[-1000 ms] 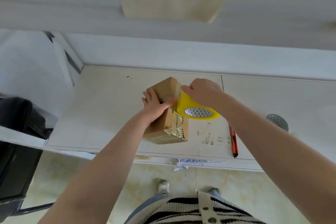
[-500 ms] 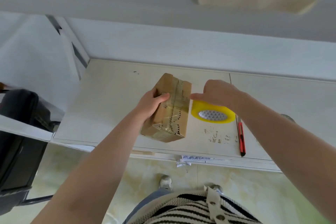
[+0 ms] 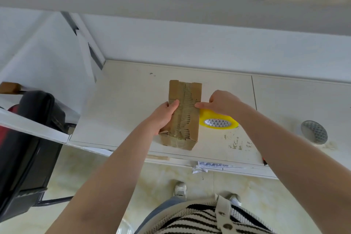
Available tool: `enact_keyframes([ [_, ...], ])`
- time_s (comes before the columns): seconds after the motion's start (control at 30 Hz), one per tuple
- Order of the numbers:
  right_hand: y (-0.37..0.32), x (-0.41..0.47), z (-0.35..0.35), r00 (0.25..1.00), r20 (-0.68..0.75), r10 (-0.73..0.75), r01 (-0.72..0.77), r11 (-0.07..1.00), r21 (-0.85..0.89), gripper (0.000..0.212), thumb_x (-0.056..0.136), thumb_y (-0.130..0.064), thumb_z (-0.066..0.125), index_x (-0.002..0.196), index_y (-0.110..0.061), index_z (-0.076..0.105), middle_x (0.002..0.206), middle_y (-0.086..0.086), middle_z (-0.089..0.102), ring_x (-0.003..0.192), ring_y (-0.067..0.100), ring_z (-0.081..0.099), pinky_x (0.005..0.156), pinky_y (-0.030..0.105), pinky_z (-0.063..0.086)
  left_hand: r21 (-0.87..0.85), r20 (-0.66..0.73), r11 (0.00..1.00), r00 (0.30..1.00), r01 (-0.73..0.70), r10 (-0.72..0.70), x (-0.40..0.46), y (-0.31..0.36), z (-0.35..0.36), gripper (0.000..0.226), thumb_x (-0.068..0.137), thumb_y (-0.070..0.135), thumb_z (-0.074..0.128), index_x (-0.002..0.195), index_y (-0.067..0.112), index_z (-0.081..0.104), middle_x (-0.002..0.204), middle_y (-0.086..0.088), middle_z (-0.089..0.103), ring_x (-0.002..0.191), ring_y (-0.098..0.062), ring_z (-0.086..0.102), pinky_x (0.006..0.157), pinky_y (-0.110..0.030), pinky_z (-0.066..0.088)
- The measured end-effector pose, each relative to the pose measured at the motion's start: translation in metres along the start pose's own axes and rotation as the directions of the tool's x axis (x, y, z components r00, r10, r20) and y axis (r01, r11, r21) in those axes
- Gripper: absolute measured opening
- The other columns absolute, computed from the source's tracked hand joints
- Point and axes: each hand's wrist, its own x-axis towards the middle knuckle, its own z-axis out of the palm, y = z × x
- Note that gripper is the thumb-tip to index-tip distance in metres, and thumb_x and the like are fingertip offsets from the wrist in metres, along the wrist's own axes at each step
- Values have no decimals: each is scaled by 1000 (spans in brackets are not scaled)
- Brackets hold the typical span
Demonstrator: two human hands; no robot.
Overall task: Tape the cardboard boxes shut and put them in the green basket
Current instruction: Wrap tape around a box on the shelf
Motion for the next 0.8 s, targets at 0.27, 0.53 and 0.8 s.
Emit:
enact_keyframes([
  [0.27,15,0,6,998,29,-60,57,993,102,67,81,-76,49,55,-14,42,50,-1,38,46,16,38,50,28,29,734,-349,678,831,-46,434,-4,18,58,77,98,61,25,157,23,-7,162,-19,-5,141,-39,29,107,-46,37],
  [0.53,63,-13,5,991,-17,-129,124,893,433,53,87,-59,59,50,-22,52,46,-9,44,49,13,44,55,27,34,790,-342,614,826,-7,449,2,8,48,121,61,98,10,156,26,-6,162,-18,-5,140,-41,28,112,-49,29],
  [0.8,60,-19,7,1000,-31,2,2,991,133,65,74,-81,52,56,-19,52,56,-2,52,53,15,52,50,26,33,726,-277,687,925,23,262,2,22,38,127,62,89,54,151,35,-18,151,-11,9,130,-40,31,96,-49,42],
])
